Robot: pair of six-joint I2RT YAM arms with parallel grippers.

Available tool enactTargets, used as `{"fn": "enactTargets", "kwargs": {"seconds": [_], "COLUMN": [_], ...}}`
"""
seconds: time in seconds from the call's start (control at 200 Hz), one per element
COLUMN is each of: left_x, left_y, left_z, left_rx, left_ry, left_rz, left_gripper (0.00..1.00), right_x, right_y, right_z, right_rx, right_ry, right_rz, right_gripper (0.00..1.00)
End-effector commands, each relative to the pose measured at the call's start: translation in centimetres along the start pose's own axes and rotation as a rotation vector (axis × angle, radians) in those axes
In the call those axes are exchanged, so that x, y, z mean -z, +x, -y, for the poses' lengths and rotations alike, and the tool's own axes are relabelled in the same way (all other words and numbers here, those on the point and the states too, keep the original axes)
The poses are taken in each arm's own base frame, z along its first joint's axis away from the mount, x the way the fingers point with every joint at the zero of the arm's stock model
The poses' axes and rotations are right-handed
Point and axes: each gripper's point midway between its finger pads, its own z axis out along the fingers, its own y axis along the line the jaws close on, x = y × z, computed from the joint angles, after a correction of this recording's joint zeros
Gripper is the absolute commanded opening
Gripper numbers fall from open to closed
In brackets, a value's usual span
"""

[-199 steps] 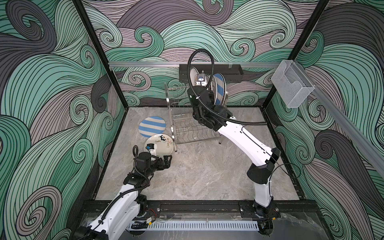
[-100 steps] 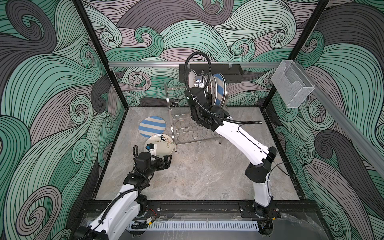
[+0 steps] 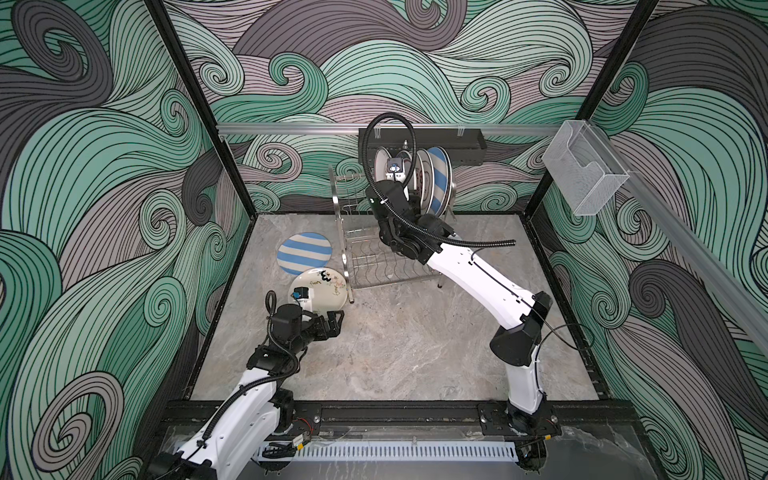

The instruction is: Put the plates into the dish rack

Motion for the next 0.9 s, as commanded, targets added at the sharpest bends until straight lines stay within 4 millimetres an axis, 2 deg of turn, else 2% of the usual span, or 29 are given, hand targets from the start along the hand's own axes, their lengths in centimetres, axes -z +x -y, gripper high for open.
{"fn": "enactTargets", "kwargs": {"seconds": [0.0,0.04,0.11,0.16,0.255,0.67,0.896], "left_x": [0.2,0.2,0.2,0.2,0.2,0.2,0.2], "left_y": [-1.3,-1.3,-1.3,-1.2,-1.2,-1.3,-1.3], "left_z": [0.6,0.6,0.6,0.6,0.6,0.7,0.7], "left_rx": [-0.013,-0.013,-0.013,-0.013,-0.013,-0.014,-0.014], "left_ry": [0.019,0.019,0.019,0.019,0.019,0.02,0.021], "left_rz": [0.029,0.028,0.028,0.027,0.027,0.029,0.029], "left_gripper": [0.99,0.98,0.98,0.99,0.99,0.99,0.99], "right_x": [0.3,0.3,0.4,0.5,0.7,3.2,3.5], "right_y": [-0.6,-0.6,-0.8,-1.1,-1.8,-7.1,-7.2], "right_z": [0.7,0.6,0.8,0.9,1.3,2.8,3.6], "right_rx": [-0.035,-0.033,-0.034,-0.034,-0.028,0.038,0.039], "right_ry": [-0.004,-0.007,-0.008,-0.008,-0.002,0.042,0.068], "right_rz": [0.006,0.005,0.009,0.014,0.025,0.122,0.122], "right_gripper": [0.11,0.18,0.18,0.15,0.0,0.0,0.0]}}
